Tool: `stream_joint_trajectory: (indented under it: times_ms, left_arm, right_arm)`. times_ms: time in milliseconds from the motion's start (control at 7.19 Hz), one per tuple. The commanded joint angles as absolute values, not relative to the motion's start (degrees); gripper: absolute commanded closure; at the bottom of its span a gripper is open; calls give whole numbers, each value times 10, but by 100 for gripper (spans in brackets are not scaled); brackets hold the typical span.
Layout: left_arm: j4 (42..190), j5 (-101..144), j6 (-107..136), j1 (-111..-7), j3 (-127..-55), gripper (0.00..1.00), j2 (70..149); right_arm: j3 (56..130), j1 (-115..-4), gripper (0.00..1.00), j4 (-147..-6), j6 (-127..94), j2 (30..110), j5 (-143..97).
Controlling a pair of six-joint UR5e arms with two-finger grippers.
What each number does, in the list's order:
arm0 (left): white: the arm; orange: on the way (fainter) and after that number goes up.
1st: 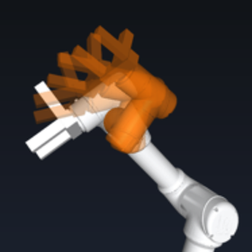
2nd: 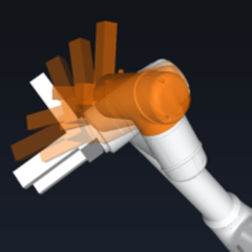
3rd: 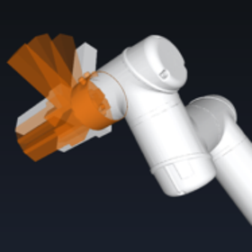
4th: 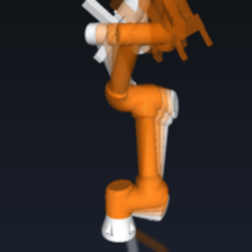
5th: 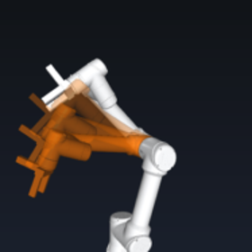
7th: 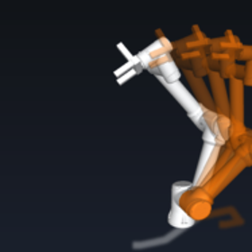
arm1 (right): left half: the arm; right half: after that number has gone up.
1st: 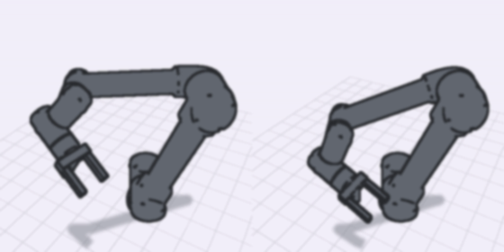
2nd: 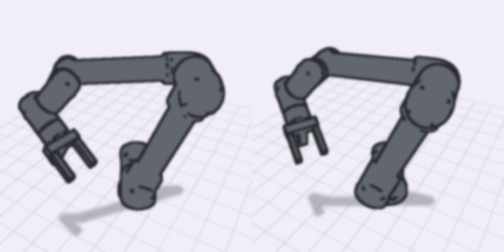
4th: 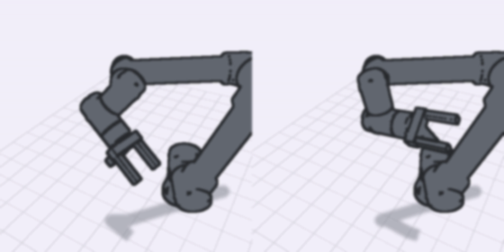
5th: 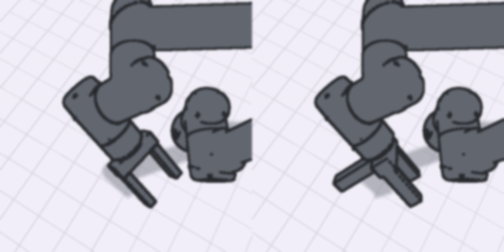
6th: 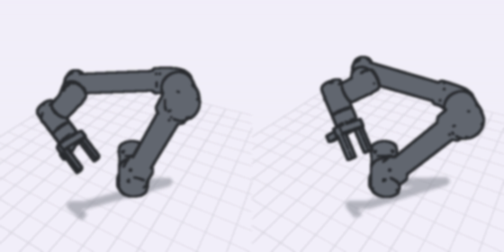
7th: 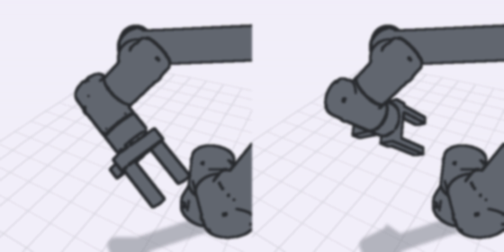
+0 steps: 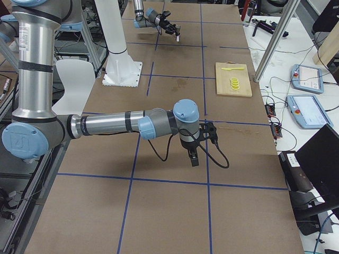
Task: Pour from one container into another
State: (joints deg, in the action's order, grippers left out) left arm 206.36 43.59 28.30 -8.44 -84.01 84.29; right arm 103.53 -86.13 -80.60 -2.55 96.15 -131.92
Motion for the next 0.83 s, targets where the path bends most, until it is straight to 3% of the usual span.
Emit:
stream_joint_trajectory:
  times_ms: [0, 696]
  left_arm:
    - [2064, 436, 283, -84, -840, 100, 843]
    - [2102, 491, 272, -92, -840, 100, 836]
  right_arm:
    - [1035, -861, 0, -806, -25, 962, -1319]
    - [1034, -861, 0, -806, -25, 961, -1317]
